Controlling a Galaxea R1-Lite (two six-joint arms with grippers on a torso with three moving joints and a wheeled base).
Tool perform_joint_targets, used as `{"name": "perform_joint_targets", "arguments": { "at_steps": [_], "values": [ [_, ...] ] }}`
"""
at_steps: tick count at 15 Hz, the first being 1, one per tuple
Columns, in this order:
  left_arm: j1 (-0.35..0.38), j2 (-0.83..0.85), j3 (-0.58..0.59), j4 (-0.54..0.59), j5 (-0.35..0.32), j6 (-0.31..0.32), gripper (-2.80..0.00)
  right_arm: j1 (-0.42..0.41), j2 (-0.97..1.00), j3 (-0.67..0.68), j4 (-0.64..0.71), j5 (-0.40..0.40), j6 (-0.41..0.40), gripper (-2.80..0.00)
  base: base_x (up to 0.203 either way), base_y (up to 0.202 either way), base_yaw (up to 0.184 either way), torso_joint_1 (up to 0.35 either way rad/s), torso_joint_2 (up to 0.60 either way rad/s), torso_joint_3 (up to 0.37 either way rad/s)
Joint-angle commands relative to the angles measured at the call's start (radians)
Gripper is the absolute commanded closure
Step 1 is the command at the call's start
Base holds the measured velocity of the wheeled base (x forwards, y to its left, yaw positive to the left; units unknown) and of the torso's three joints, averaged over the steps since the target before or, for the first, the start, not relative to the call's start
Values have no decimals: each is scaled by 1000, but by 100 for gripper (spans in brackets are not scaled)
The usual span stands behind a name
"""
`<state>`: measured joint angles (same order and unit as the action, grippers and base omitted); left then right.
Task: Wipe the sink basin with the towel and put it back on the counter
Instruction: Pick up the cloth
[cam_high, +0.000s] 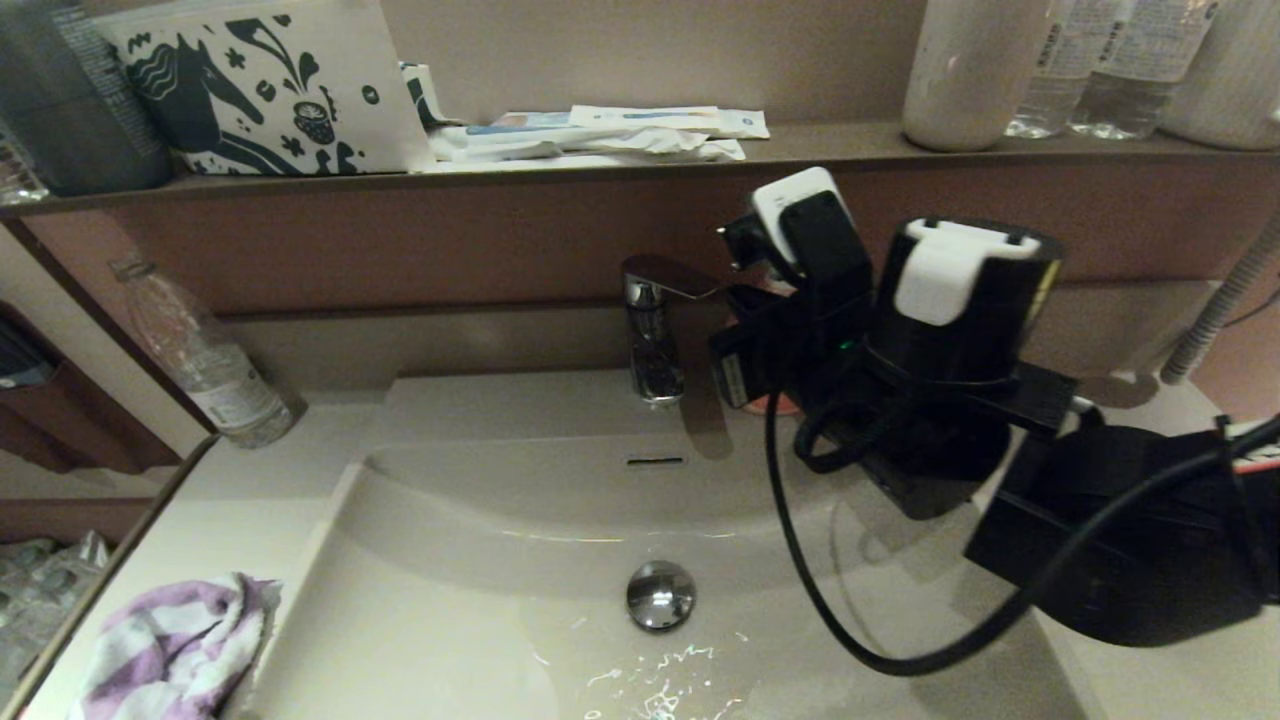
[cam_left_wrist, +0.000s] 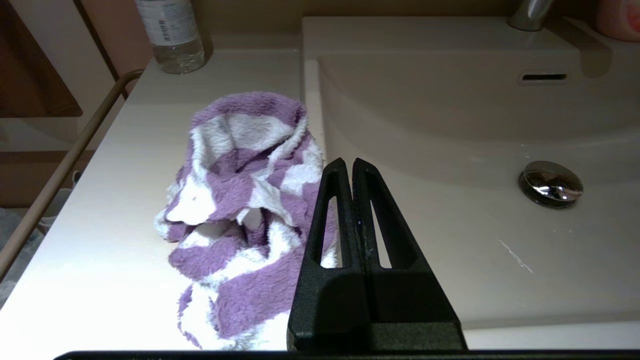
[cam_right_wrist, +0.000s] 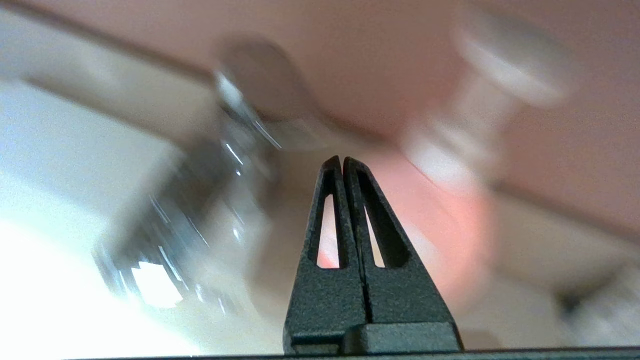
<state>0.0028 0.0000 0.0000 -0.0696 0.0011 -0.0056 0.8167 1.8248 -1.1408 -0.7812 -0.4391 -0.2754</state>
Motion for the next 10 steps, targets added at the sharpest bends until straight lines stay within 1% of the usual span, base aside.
{"name": "perform_joint_targets", "arguments": {
  "at_steps": [1, 4, 5, 6, 7, 9, 10],
  "values": [
    [0, 2, 0, -1, 0, -1, 0, -10, -168, 129, -10, -2, 8, 0, 0, 0, 0, 0, 0, 0],
    [0, 2, 0, -1, 0, -1, 0, -24, -427, 363, -8, -12, 37, 0, 0, 0, 0, 0, 0, 0],
    [0, 2, 0, -1, 0, -1, 0, -43, -514, 425, -6, -18, 42, 0, 0, 0, 0, 0, 0, 0],
    [0, 2, 0, -1, 0, -1, 0, -81, -597, 478, 0, -23, 45, 0, 0, 0, 0, 0, 0, 0],
    [0, 2, 0, -1, 0, -1, 0, -152, -664, 515, 16, -27, 47, 0, 0, 0, 0, 0, 0, 0],
    [0, 2, 0, -1, 0, -1, 0, -360, -784, 547, 59, -32, 51, 0, 0, 0, 0, 0, 0, 0],
    [0, 2, 0, -1, 0, -1, 0, -440, -862, 566, 78, -38, 52, 0, 0, 0, 0, 0, 0, 0]
  ]
}}
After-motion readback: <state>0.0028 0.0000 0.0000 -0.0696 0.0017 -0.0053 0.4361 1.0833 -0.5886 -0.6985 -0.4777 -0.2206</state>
